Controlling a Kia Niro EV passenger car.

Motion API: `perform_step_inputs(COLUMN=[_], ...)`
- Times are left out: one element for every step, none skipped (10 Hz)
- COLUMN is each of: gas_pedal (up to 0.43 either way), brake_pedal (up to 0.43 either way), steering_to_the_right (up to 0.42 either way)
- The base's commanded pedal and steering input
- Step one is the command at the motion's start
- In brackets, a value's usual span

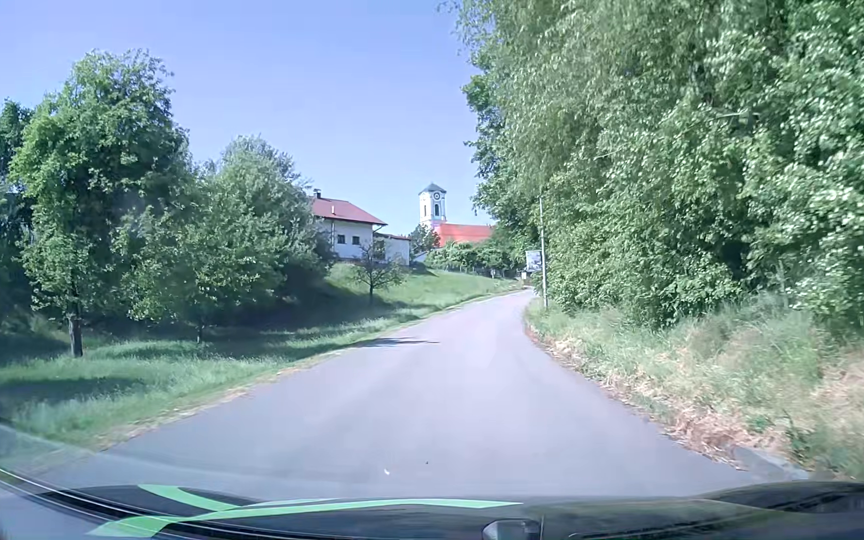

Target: Follow the waypoints while adhering to traffic rules and regulations

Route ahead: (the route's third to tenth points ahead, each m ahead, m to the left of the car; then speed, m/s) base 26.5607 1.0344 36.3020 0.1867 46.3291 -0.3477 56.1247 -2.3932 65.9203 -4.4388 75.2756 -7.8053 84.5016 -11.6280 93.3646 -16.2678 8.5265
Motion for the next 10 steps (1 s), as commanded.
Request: perform_step_inputs(gas_pedal=[0.157,0.157,0.157,0.157,0.157,0.157,0.157,0.157,0.157,0.157], brake_pedal=[0.0,0.0,0.0,0.0,0.0,0.0,0.0,0.0,0.0,0.0], steering_to_the_right=[0.007,0.007,0.007,0.007,0.007,0.007,0.007,0.006,0.006,0.006])
